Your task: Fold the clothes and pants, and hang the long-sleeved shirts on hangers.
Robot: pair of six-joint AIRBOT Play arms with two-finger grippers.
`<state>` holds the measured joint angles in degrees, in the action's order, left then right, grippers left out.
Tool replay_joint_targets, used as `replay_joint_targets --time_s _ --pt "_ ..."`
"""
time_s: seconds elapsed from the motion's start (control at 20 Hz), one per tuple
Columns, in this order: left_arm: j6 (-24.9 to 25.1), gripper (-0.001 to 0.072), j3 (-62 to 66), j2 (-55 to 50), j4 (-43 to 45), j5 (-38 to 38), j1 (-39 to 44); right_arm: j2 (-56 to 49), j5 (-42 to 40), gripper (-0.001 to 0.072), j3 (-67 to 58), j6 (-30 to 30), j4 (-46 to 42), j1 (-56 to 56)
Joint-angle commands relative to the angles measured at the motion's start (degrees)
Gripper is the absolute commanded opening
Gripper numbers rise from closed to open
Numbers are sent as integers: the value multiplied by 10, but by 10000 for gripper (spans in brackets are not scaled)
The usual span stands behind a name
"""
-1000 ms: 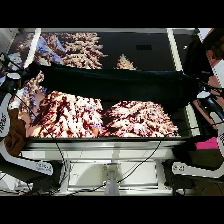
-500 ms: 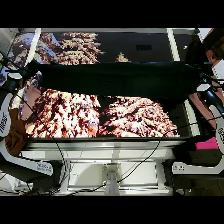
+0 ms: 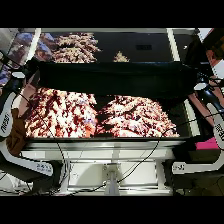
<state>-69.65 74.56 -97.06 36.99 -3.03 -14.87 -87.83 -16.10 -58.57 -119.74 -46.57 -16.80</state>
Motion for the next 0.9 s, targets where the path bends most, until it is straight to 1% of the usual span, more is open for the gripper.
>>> replay_joint_targets --time_s 0.0,0.1,0.2,0.3,0.4,0.45,0.55,0.85 --pt "0 28 1 0 0 9 2 -2 0 35 -1 0 0 0" --pt "0 28 1 0 0 13 2 -2 1 35 -4 1 -4 1" --pt "0 27 1 0 0 24 3 -3 4 35 -18 16 -39 1" --pt "0 27 1 0 2 36 6 -7 15 35 -43 54 -60 0" --pt "0 26 2 0 24 42 10 -21 49 34 -78 96 -60 0" --pt "0 26 3 0 35 45 13 -30 61 34 -90 105 -60 0" --pt "0 26 3 0 56 61 18 -48 78 35 -106 106 -60 0" --pt "0 27 3 -1 57 81 18 -81 80 35 -108 104 -57 1"
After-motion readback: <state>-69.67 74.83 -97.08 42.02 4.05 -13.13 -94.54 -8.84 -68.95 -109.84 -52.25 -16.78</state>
